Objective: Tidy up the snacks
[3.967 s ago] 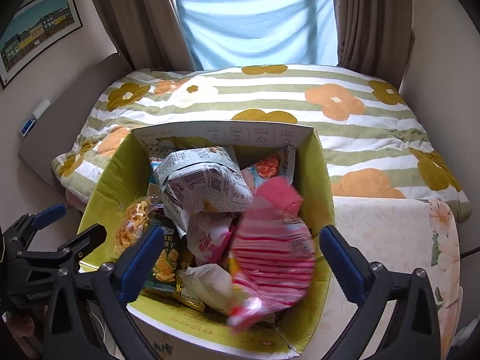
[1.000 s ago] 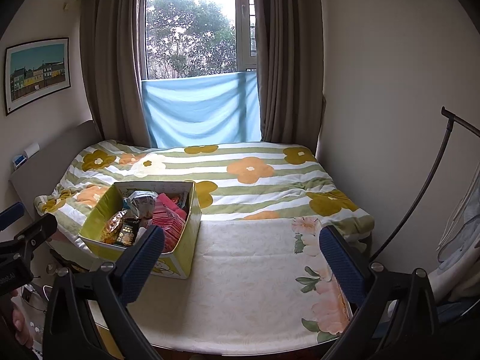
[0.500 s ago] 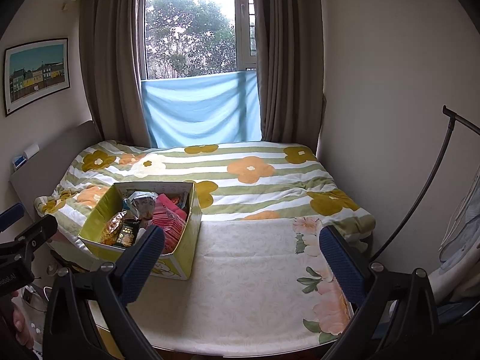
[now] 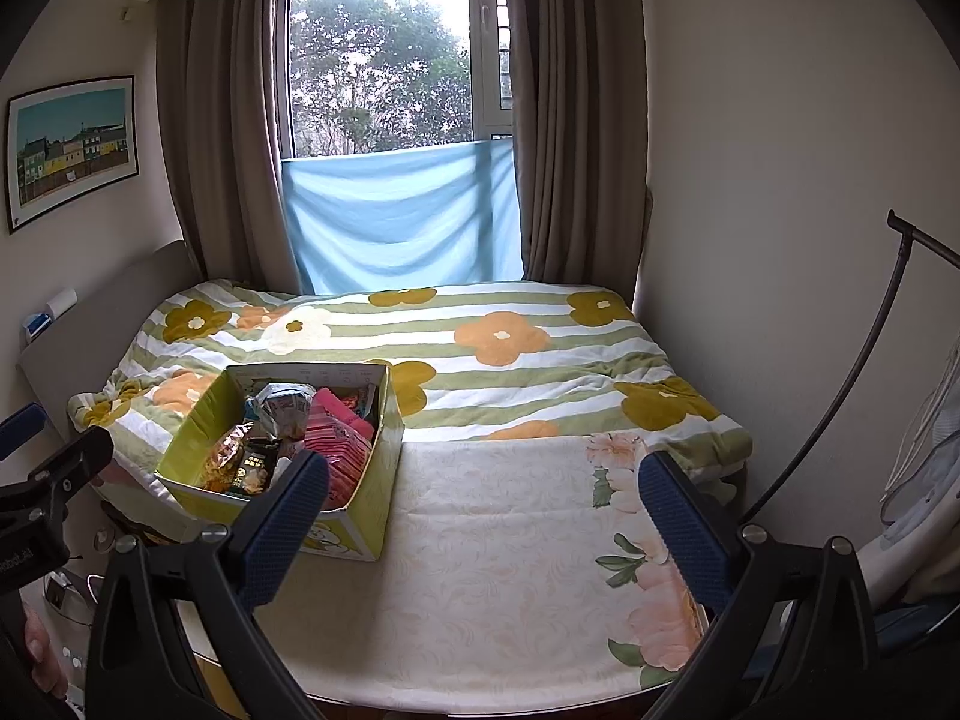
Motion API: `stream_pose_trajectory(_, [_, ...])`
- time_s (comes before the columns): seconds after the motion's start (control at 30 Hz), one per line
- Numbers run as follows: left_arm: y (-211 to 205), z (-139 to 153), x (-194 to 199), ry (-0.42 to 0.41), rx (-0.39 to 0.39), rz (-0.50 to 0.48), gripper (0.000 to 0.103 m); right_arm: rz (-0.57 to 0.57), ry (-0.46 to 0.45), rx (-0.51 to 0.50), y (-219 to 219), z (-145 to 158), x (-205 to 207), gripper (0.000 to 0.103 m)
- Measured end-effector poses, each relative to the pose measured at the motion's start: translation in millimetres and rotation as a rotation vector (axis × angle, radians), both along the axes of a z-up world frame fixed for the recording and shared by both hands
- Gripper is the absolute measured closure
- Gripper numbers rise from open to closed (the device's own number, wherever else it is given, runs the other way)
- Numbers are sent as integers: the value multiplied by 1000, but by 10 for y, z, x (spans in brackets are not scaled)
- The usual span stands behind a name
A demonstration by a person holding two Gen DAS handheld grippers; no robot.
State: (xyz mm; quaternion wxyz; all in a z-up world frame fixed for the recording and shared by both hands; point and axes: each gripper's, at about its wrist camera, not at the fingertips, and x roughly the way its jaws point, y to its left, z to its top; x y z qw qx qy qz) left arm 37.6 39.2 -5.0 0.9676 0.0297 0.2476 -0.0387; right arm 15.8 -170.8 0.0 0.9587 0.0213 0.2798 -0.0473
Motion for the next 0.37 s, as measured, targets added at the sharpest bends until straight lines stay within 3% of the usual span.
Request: stream_pose_trajectory(0.37, [25, -14, 67, -31, 22, -5, 0, 1, 13, 3, 115, -27, 127, 1])
